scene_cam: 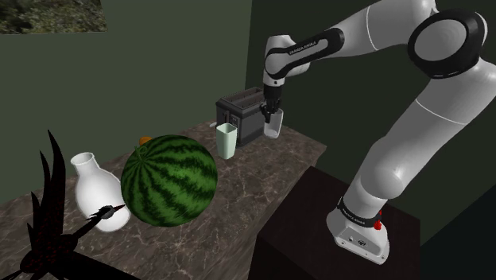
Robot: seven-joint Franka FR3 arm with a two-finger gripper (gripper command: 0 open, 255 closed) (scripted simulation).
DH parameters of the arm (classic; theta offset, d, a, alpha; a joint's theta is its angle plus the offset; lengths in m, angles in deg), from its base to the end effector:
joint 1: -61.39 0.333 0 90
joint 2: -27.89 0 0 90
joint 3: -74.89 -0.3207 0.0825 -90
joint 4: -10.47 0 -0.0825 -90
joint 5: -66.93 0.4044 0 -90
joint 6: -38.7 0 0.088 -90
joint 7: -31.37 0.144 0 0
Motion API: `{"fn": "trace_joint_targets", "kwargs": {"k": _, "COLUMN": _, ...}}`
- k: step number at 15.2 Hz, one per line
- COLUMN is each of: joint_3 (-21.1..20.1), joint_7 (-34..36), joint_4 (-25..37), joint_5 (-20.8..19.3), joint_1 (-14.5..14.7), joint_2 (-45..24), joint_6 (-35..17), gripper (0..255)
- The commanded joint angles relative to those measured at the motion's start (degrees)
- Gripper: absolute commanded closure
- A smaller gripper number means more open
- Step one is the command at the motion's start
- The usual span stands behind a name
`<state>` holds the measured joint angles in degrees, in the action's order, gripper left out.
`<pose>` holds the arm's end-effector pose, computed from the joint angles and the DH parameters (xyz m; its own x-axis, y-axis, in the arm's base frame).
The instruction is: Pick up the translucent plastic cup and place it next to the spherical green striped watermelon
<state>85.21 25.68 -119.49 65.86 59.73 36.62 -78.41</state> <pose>0.4878 -0.1052 0.3722 0.9927 -0.0965 -0.0726 -0.0981 -0.9950 -0.0185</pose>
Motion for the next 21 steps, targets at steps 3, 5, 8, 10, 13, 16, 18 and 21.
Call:
{"fn": "trace_joint_targets", "kwargs": {"k": 3, "joint_3": -0.1, "joint_7": 0.16, "joint_4": 2.02, "joint_5": -0.17, "joint_1": 0.01, "joint_2": 1.17, "joint_6": 3.18, "gripper": 255}}
{"fn": "trace_joint_targets", "kwargs": {"k": 5, "joint_3": -0.16, "joint_7": 0.24, "joint_4": 3.09, "joint_5": -0.23, "joint_1": 0.01, "joint_2": 1.67, "joint_6": 4.75, "gripper": 255}}
{"fn": "trace_joint_targets", "kwargs": {"k": 8, "joint_3": -0.23, "joint_7": 0.33, "joint_4": 4.78, "joint_5": -0.31, "joint_1": 0.02, "joint_2": 2.33, "joint_6": 7.09, "gripper": 255}}
{"fn": "trace_joint_targets", "kwargs": {"k": 10, "joint_3": -0.28, "joint_7": 0.38, "joint_4": 5.96, "joint_5": -0.35, "joint_1": 0.04, "joint_2": 2.71, "joint_6": 8.64, "gripper": 255}}
{"fn": "trace_joint_targets", "kwargs": {"k": 13, "joint_3": -0.36, "joint_7": 0.45, "joint_4": 7.82, "joint_5": -0.39, "joint_1": 0.05, "joint_2": 3.18, "joint_6": 10.96, "gripper": 255}}
{"fn": "trace_joint_targets", "kwargs": {"k": 16, "joint_3": -0.42, "joint_7": 0.5, "joint_4": 9.79, "joint_5": -0.42, "joint_1": 0.08, "joint_2": 3.53, "joint_6": 13.28, "gripper": 255}}
{"fn": "trace_joint_targets", "kwargs": {"k": 18, "joint_3": -0.46, "joint_7": 0.53, "joint_4": 11.16, "joint_5": -0.42, "joint_1": 0.09, "joint_2": 3.7, "joint_6": 14.82, "gripper": 255}}
{"fn": "trace_joint_targets", "kwargs": {"k": 21, "joint_3": -0.52, "joint_7": 0.56, "joint_4": 13.31, "joint_5": -0.42, "joint_1": 0.12, "joint_2": 3.86, "joint_6": 17.13, "gripper": 255}}
